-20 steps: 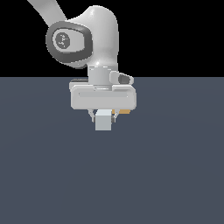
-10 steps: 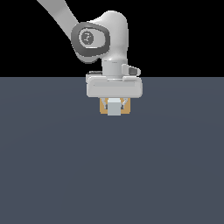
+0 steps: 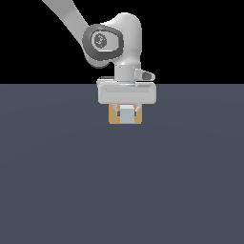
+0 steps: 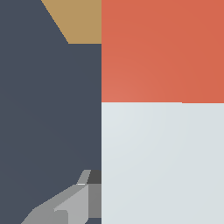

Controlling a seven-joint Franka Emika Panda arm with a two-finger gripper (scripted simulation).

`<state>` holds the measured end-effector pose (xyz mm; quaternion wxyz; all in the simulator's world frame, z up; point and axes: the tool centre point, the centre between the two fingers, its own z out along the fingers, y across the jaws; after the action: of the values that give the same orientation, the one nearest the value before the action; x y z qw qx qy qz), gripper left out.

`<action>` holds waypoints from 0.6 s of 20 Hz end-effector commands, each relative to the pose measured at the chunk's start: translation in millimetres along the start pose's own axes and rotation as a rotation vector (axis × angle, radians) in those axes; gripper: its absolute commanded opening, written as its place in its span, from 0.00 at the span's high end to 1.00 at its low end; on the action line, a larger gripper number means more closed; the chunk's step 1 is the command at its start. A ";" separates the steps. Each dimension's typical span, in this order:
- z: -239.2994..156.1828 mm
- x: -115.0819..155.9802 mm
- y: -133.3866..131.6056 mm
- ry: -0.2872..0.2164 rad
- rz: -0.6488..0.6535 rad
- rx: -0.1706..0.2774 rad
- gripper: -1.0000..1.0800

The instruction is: Insert the peg into the horizontal hole in a box.

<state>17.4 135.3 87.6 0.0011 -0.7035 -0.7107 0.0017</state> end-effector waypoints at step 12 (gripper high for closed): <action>-2.2 3.5 2.6 0.001 -0.002 -0.003 1.00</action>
<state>19.1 135.8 87.7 0.0013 -0.7032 -0.7110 0.0022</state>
